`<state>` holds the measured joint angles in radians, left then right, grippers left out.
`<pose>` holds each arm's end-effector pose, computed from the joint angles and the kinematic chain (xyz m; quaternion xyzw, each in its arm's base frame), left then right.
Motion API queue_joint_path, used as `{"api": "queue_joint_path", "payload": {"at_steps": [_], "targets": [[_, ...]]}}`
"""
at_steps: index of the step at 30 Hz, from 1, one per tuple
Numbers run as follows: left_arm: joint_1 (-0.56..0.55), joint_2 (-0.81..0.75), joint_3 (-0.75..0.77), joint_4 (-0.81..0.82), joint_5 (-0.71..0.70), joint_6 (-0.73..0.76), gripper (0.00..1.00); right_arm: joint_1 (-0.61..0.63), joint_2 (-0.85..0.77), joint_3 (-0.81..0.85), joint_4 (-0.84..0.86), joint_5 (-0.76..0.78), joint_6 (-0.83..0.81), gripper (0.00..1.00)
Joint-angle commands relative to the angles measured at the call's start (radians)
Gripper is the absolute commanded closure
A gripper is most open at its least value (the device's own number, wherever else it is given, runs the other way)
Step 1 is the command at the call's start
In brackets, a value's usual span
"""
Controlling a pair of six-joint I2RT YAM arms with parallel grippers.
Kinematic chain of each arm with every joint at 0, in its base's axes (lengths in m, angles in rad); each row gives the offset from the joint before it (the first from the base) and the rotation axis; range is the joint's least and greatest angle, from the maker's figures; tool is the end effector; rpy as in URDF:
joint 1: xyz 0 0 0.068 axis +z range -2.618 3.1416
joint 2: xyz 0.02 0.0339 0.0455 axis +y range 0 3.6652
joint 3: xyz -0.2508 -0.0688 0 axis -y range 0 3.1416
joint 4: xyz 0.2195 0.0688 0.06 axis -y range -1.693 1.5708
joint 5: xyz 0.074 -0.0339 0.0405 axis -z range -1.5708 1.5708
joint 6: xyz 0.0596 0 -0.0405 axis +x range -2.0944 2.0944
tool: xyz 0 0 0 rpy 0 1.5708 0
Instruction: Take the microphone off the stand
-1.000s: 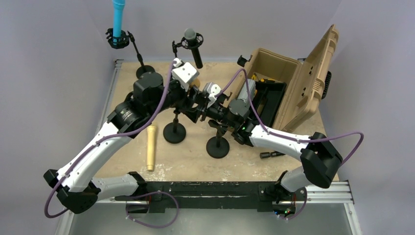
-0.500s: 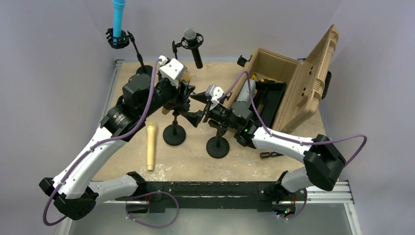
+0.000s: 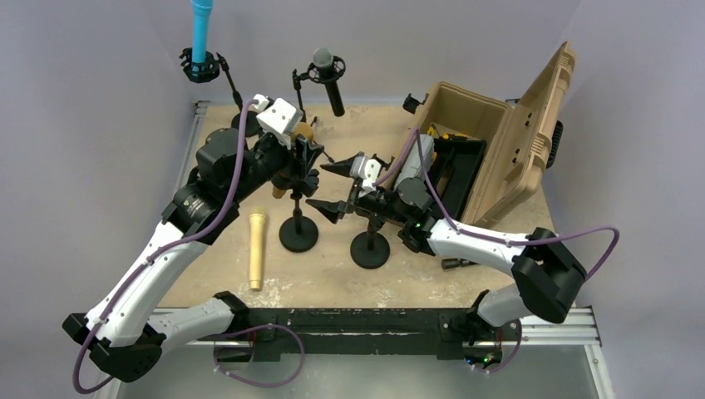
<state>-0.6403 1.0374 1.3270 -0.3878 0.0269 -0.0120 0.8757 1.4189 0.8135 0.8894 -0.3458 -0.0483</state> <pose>0.1744 -0.1319 0.4365 0.2375 0.7018 -0.2246 0.6329 0.1904 0.2599 0.3223 -0.3866 0.4677 0.4113 0.6802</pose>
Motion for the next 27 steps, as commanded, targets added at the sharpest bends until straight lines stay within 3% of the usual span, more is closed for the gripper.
{"api": "queue_joint_path", "payload": {"at_steps": [1,10,19,21,25,26,27], "targets": [[0.014,-0.028,-0.001,0.057,0.043,-0.040,1.00,-0.001,0.056,0.068,0.065,-0.052,-0.045,0.18],[0.025,-0.031,0.000,0.049,0.064,-0.040,1.00,-0.001,0.096,0.104,0.088,-0.073,-0.034,0.21],[0.026,-0.028,0.000,0.049,0.079,-0.045,1.00,-0.001,0.147,0.136,0.067,-0.104,-0.033,0.30],[0.026,-0.030,0.000,0.049,0.081,-0.047,1.00,-0.001,0.154,0.144,0.065,-0.105,-0.033,0.43],[0.028,-0.031,0.007,0.043,0.087,-0.045,1.00,-0.001,0.159,0.147,0.061,-0.075,-0.034,0.94],[0.028,-0.030,0.008,0.041,0.090,-0.043,1.00,-0.001,0.159,0.146,0.062,-0.065,-0.029,1.00],[0.028,-0.030,0.010,0.039,0.090,-0.043,1.00,-0.001,0.159,0.143,0.065,-0.060,-0.023,1.00]]}}
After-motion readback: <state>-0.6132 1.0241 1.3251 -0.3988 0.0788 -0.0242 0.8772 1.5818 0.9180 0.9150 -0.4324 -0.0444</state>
